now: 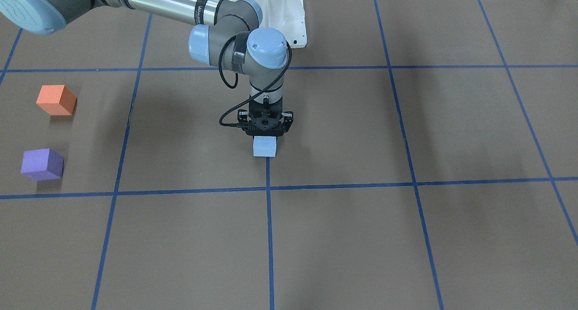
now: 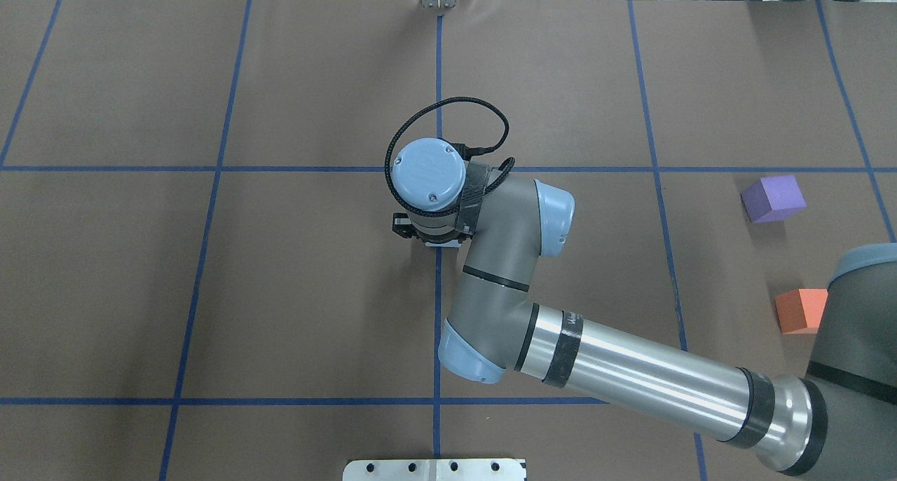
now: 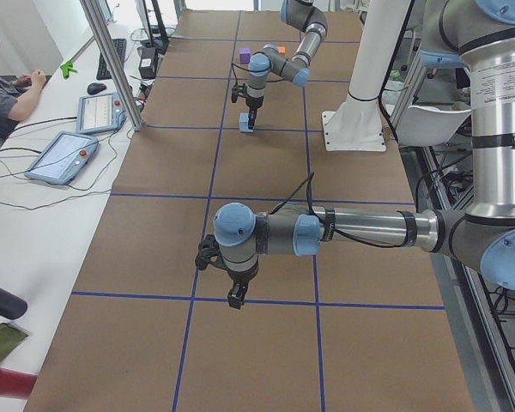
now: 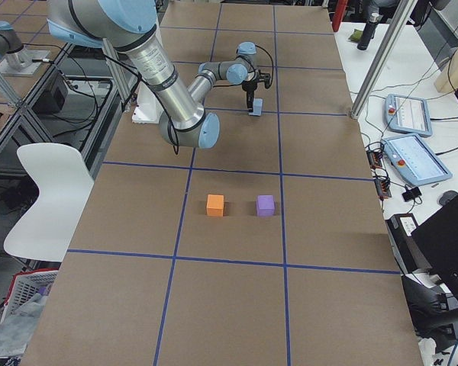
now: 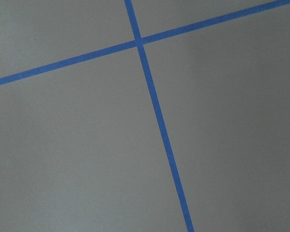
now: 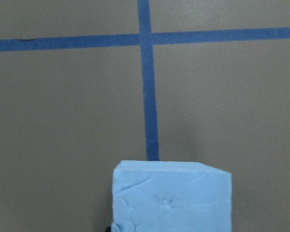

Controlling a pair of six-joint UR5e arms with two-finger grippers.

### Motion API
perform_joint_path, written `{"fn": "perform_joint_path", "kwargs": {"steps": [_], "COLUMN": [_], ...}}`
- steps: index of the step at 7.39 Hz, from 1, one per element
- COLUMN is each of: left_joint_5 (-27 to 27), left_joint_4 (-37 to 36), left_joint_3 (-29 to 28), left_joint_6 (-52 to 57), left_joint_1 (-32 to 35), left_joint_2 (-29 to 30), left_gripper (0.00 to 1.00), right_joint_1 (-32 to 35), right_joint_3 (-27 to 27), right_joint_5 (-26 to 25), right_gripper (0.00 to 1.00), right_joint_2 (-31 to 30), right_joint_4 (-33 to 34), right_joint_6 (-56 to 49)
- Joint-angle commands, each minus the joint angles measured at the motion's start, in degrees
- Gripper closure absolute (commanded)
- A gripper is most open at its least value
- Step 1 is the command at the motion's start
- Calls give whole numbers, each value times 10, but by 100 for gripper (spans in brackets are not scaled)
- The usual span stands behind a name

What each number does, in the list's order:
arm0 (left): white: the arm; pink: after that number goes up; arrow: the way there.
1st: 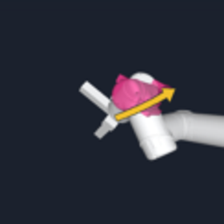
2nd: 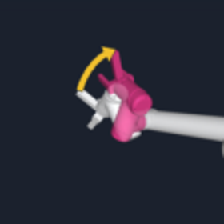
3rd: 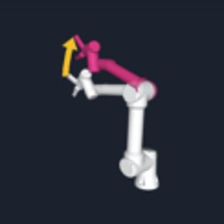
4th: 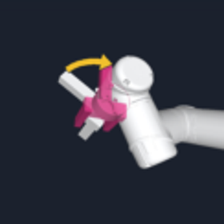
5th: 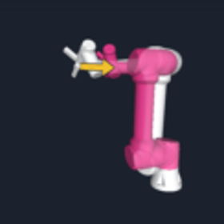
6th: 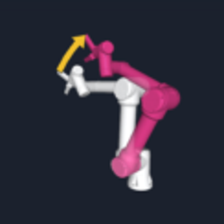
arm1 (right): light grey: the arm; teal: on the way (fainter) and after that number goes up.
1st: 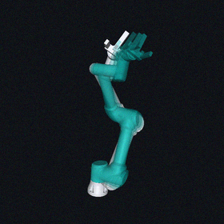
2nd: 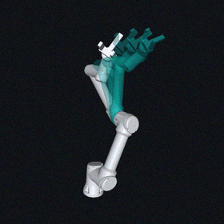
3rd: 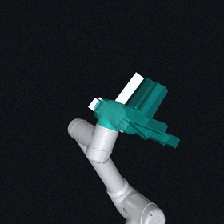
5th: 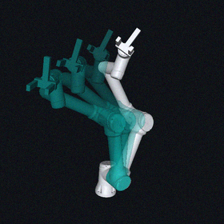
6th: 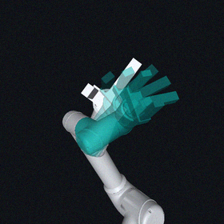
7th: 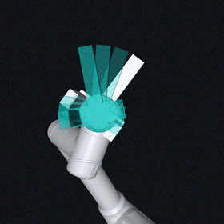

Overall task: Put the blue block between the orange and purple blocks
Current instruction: 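Grasp the light blue cube with the right gripper, then carry the light blue cube with the right gripper toward the purple cube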

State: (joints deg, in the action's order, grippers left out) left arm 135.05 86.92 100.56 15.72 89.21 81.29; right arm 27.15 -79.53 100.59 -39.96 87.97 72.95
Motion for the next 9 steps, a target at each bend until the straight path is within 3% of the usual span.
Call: {"fn": "perform_joint_path", "kwargs": {"steps": [1,3,4,5,6,7,9], "left_joint_5": [0,-1,-1,-1,-1,-1,-1], "left_joint_4": [0,27,27,27,27,27,27], "left_joint_3": [1,12,17,18,19,21,24], "left_joint_6": [-4,-50,-50,-50,-50,-50,-52], "left_joint_1": [0,1,1,1,1,1,1], "left_joint_2": [-9,-9,-10,-10,-10,-10,-10], "left_gripper": [0,0,0,0,0,0,0], "right_joint_1": [42,100,148,177,199,233,269], "right_joint_3": [-53,-182,-235,-284,-337,-352,-388], "right_joint_5": [49,99,145,159,174,201,205], "right_gripper": [100,100,100,100,100,100,100], "right_joint_2": [-33,-140,-173,-212,-297,-352,-460], "right_joint_4": [4,21,66,90,87,82,81], "right_joint_6": [-26,-84,-140,-191,-239,-249,-304]}}
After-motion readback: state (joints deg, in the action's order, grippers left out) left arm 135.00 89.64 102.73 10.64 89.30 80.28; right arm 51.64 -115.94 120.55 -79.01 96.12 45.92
